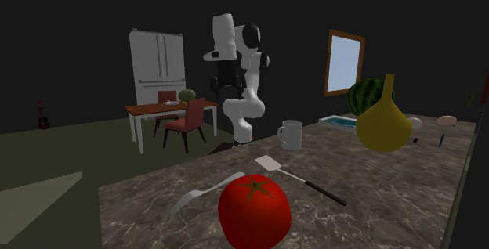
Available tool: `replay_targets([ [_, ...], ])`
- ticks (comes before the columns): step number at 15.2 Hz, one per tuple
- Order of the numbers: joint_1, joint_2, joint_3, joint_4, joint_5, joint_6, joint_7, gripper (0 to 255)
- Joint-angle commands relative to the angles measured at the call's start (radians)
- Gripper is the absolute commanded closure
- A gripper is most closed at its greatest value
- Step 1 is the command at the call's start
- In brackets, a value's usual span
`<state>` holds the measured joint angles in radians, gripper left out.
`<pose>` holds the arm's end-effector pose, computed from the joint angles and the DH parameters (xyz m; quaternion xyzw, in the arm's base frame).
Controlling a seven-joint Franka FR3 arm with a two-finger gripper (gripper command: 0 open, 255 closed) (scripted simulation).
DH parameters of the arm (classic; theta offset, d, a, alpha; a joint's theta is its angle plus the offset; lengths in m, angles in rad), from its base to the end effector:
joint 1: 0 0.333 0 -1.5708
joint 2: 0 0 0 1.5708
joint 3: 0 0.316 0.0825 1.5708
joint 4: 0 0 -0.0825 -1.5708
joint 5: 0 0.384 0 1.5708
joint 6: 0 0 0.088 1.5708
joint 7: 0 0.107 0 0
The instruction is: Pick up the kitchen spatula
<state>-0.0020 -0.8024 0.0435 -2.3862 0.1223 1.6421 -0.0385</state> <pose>0.3087 0.0290 0.5878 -0.9981 -0.0312 -0.0291 0.0453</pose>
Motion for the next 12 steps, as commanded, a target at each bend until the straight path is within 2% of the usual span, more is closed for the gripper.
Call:
replay_targets([
  [1, 0.0, 0.0, 0.0, 0.0, 0.0, 0.0, 0.0, 0],
  [12, 0.111, 0.377, 0.082, 0.149, 0.004, 0.232, -0.168, 0],
])
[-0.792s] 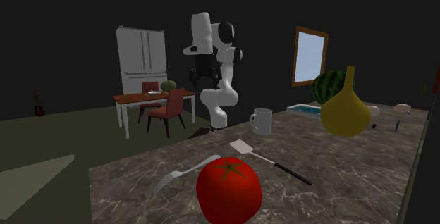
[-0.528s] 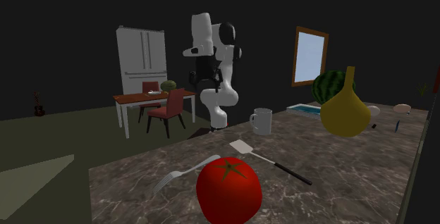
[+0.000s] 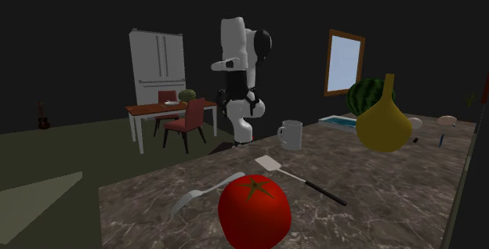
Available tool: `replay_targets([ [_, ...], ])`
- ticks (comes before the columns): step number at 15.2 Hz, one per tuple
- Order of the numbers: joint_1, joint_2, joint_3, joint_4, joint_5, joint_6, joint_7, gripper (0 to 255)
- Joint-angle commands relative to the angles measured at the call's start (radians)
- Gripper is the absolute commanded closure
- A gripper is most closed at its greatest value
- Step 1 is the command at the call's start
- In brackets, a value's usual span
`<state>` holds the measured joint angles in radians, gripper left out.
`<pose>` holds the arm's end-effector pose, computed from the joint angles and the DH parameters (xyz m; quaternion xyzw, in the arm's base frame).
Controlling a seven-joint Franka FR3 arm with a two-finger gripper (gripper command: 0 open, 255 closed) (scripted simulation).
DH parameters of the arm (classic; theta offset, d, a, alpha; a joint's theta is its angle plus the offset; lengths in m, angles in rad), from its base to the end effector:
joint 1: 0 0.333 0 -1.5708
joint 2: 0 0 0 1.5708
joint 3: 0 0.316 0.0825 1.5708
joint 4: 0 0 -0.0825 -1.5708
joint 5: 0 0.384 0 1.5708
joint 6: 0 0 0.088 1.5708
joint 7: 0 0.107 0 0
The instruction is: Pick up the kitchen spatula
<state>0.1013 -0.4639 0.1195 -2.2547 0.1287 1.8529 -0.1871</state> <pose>0.4068 0.1079 0.5465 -0.9823 -0.1812 -0.0296 0.0359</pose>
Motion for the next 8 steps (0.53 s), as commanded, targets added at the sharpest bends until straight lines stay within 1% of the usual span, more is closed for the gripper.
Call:
replay_targets([
  [1, 0.016, 0.072, 0.015, 0.037, -0.005, 0.037, -0.032, 0],
  [8, 0.073, 0.302, 0.081, 0.184, -0.038, 0.121, -0.113, 0],
])
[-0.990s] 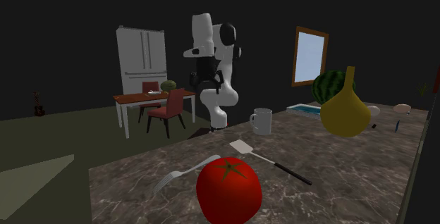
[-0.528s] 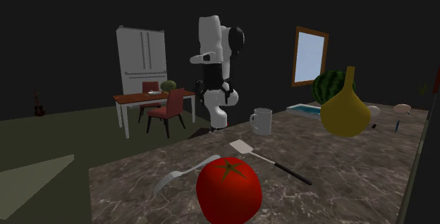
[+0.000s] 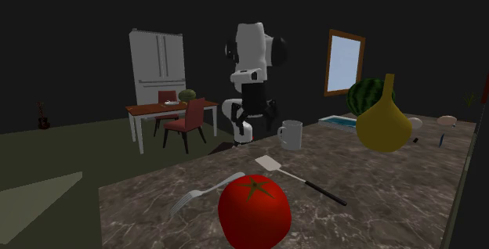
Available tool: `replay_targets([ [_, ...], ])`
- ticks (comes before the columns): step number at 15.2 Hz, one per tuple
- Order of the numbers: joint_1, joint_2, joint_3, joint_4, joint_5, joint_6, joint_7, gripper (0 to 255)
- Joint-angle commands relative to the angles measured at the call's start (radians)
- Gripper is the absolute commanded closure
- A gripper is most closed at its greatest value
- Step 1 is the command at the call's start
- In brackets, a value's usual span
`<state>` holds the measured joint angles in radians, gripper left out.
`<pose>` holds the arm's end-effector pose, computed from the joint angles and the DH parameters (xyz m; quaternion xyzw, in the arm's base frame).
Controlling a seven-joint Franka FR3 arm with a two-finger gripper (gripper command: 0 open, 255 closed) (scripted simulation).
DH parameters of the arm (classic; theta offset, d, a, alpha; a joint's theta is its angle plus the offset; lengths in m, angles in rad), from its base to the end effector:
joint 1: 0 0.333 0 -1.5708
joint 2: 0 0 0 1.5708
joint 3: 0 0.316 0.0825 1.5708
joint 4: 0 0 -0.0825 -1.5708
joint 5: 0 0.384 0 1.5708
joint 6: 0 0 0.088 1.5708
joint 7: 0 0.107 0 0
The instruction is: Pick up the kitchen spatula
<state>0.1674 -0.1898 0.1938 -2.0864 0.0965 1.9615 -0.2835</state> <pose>0.4705 0.1896 0.5113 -0.9533 -0.2993 -0.0300 0.0281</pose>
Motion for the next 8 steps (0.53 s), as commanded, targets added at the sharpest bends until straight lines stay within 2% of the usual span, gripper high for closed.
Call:
replay_targets([
  [1, 0.015, 0.06, 0.017, 0.039, -0.014, 0.021, -0.026, 0],
  [8, 0.078, 0.28, 0.083, 0.213, -0.087, 0.06, -0.084, 0],
])
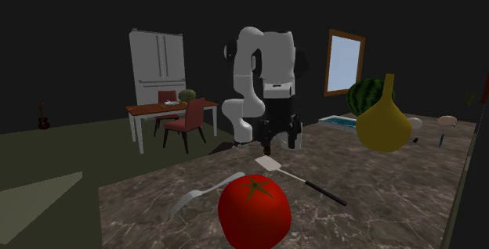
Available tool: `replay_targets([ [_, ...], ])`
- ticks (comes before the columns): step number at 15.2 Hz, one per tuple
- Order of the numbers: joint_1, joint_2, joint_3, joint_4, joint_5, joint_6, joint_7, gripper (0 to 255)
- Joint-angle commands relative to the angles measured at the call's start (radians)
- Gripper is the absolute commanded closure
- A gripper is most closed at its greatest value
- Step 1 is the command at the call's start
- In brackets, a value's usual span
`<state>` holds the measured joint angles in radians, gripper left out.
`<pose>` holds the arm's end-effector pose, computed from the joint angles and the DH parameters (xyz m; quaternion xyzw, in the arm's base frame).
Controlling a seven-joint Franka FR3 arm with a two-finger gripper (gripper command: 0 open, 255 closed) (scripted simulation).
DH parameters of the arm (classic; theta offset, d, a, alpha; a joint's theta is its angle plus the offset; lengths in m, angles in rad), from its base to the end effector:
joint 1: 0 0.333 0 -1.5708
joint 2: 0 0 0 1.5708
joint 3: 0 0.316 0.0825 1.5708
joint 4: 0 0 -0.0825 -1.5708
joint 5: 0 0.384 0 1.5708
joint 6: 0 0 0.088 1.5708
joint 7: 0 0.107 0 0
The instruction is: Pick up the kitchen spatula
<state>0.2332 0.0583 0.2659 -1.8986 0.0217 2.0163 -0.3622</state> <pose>0.5111 0.2773 0.4751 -0.9101 -0.4128 -0.0294 0.0196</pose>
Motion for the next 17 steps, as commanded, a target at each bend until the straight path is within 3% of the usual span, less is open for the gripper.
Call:
replay_targets([
  [1, 0.022, 0.063, 0.02, 0.052, -0.026, 0.008, -0.012, 0],
  [3, 0.044, 0.122, 0.035, 0.103, -0.051, 0.012, -0.026, 0],
  [12, 0.046, 0.151, 0.032, 0.038, -0.062, 0.106, -0.02, 0],
  [13, 0.045, 0.148, 0.032, 0.034, -0.061, 0.107, -0.021, 255],
  [17, 0.045, 0.148, 0.032, 0.035, -0.061, 0.106, -0.021, 255],
])
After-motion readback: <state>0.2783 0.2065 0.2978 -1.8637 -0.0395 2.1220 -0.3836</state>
